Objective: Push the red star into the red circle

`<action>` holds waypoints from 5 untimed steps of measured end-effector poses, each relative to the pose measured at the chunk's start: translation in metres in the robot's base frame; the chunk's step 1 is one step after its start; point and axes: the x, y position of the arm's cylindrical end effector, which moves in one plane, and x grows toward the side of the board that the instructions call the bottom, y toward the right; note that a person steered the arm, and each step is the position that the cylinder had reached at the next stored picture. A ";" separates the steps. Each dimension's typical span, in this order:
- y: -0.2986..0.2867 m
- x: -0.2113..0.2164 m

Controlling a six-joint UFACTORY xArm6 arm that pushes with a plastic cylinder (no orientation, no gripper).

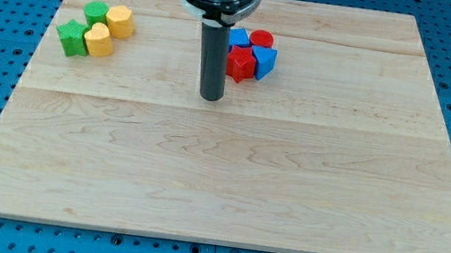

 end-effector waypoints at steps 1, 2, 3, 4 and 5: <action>0.000 0.000; 0.000 0.000; 0.004 0.000; 0.003 0.001; 0.003 0.001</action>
